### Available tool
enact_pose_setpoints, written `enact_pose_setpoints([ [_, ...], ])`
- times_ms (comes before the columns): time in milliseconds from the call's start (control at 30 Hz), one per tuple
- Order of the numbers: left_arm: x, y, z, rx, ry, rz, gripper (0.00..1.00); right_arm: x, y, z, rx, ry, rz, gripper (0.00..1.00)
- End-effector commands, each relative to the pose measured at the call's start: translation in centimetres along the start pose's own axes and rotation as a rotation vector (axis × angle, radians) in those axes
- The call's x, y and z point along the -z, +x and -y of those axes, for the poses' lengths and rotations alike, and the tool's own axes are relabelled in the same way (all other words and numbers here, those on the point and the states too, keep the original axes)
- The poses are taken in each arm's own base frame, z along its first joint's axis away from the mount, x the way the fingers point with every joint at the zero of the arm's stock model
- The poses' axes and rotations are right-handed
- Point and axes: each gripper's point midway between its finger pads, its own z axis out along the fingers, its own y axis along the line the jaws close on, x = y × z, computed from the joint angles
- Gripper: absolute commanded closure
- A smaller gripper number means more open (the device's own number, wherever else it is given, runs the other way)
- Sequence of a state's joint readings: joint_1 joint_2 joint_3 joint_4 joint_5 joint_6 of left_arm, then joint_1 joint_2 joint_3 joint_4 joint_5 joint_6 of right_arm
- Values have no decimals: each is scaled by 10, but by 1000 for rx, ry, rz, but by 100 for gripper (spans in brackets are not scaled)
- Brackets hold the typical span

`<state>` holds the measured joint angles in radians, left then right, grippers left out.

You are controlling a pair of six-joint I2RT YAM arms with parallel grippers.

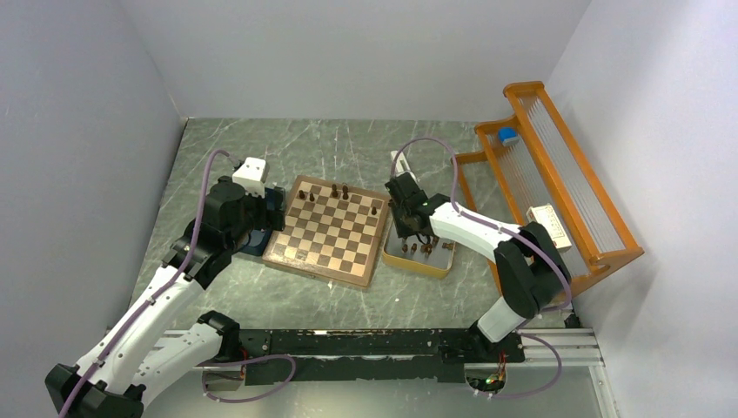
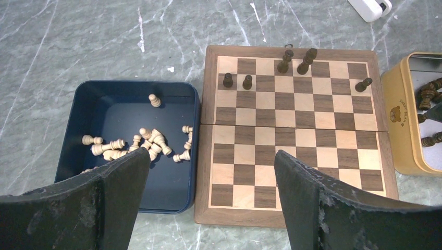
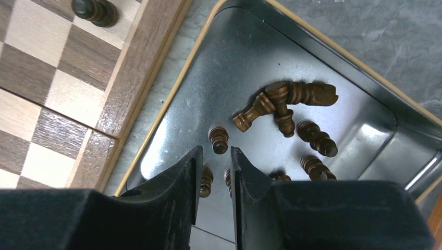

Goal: Set up the chess pieces on the board
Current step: Pick up the chess piece from the storage box.

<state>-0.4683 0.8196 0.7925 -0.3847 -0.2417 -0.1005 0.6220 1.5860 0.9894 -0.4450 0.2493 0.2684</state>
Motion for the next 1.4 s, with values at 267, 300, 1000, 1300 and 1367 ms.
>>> enact_pose_setpoints([
  [267, 2, -11, 1, 2, 6, 47, 7, -20, 10, 3, -2, 3, -24, 70],
  [300, 2, -11, 1, 2, 6, 46, 7, -20, 11, 3, -2, 6, -26, 70],
  [1000, 2, -11, 1, 1, 5, 45, 7, -14, 7, 7, -2, 5, -20, 85],
  [1300, 2, -11, 2, 1, 12, 49, 7, 16, -26, 8, -23, 5, 29, 87],
  [1367, 2, -11, 2, 1, 14, 49, 7, 22, -36, 5, -28, -9, 50, 87],
])
